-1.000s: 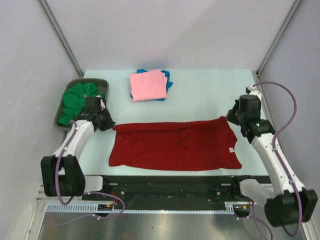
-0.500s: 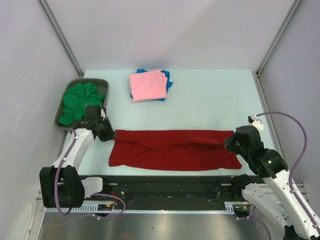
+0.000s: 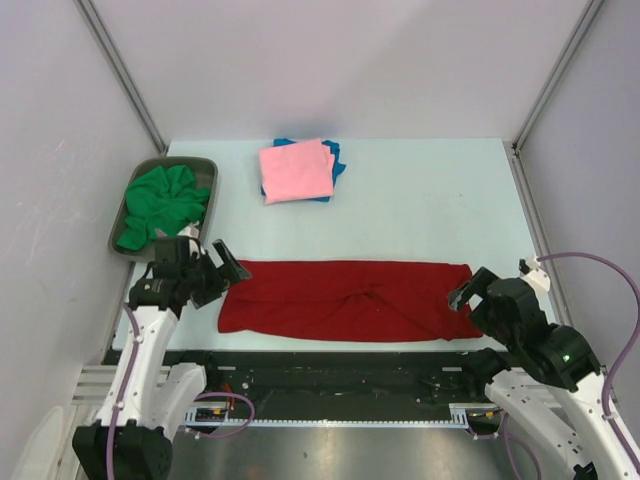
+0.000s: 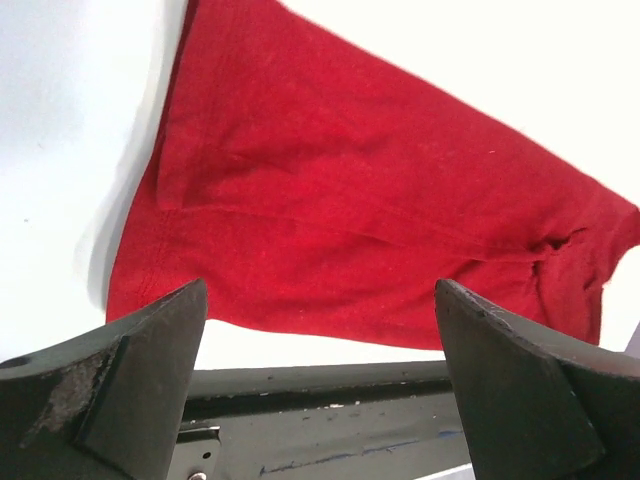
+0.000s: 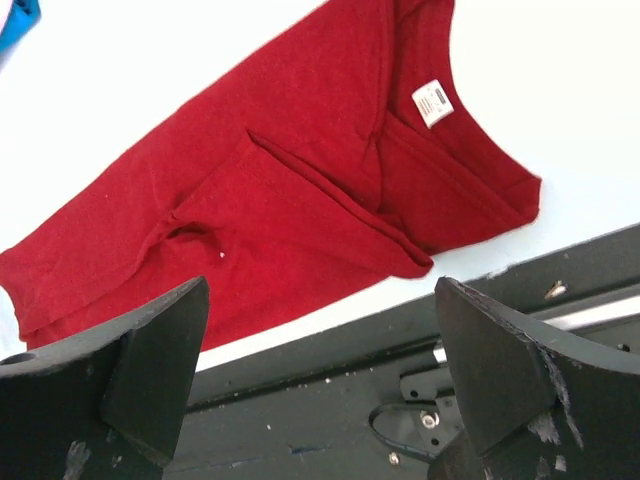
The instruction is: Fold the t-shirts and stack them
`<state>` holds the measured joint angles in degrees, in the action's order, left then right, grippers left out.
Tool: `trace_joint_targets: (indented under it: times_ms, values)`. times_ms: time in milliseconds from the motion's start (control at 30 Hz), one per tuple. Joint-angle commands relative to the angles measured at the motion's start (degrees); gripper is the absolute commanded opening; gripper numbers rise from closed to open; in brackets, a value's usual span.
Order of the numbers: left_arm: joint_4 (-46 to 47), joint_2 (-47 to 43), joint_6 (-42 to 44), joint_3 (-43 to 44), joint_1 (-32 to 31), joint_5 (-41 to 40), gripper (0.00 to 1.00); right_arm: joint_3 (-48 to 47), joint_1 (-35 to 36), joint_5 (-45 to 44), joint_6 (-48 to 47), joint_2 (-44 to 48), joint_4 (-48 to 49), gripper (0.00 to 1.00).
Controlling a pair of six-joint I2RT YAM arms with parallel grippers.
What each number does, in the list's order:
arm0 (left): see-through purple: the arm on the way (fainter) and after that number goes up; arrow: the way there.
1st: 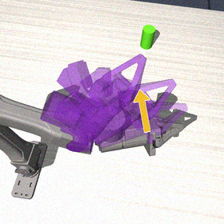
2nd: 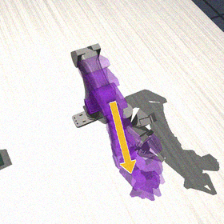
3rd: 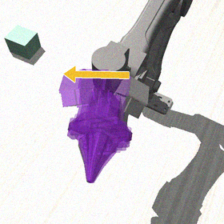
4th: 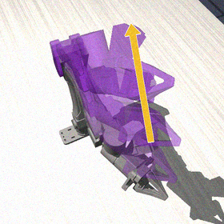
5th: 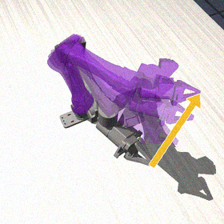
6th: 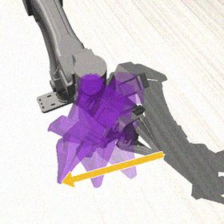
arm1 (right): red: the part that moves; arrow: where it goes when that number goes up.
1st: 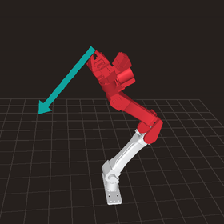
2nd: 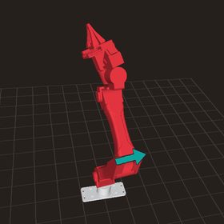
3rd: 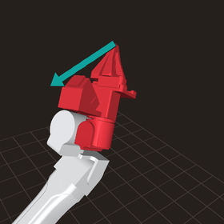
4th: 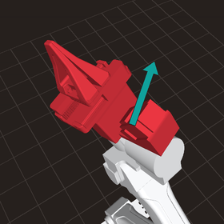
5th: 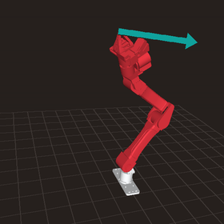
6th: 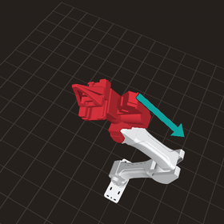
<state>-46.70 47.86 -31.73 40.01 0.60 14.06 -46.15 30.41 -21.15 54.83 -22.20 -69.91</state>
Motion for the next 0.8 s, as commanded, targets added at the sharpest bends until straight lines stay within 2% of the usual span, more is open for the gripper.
trace_joint_targets:
  times_ms: [0, 33, 100, 233, 433, 567, 767]
  values:
    - [1.3, -1.0, -1.2, 3.3, -0.1, 2.0, 1.00, -2.5, -1.5, 0.4, -5.6, -7.1, 8.2, 1.00]
    - [2.0, 0.1, -1.1, 4.0, -0.2, 2.0, 1.00, -2.4, -1.9, 2.0, -6.7, -9.3, 12.4, 1.00]
    - [3.0, 4.4, -0.4, 6.0, -0.1, 3.2, 1.00, -3.0, -1.8, 3.3, -4.5, -14.2, 14.4, 1.00]
    - [9.8, 9.7, -2.0, 6.8, -0.1, 5.2, 1.00, -2.1, 0.4, -6.6, -4.6, -22.5, 23.0, 1.00]
    - [13.7, 17.6, -2.6, 8.9, -0.2, 4.2, 0.99, -0.8, -7.5, -7.0, -9.0, -36.7, 32.3, 1.00]
    - [16.4, 20.5, -3.0, 8.5, -0.2, 4.0, 1.00, 2.0, -15.7, 2.0, -9.7, -41.6, 40.6, 1.00]
    - [17.6, 23.3, -2.4, 6.9, -0.2, 3.8, 1.00, 3.3, -20.9, 9.2, -8.8, -51.0, 46.4, 1.00]
